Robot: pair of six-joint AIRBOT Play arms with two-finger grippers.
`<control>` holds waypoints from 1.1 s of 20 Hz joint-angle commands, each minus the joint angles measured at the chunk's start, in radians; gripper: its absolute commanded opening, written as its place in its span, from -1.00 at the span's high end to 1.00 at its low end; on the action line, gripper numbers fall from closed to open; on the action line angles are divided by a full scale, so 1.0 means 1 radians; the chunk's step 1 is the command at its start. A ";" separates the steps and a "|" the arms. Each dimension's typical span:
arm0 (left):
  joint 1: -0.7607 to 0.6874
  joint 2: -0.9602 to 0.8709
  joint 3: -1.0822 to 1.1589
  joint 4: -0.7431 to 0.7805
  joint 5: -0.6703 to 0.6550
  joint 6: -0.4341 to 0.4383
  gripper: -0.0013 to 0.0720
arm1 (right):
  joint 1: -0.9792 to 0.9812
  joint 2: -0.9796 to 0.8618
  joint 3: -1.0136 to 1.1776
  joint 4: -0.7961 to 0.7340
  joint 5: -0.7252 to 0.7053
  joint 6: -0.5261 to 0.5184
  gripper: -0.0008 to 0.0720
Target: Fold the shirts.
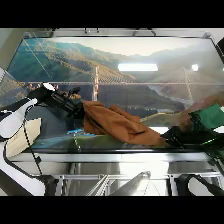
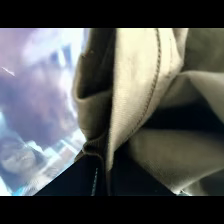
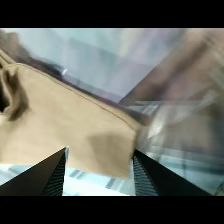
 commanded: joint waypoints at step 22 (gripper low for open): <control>0.391 0.888 0.348 -0.006 -0.134 -0.122 0.88 | -0.264 0.227 1.101 0.269 0.192 0.096 0.94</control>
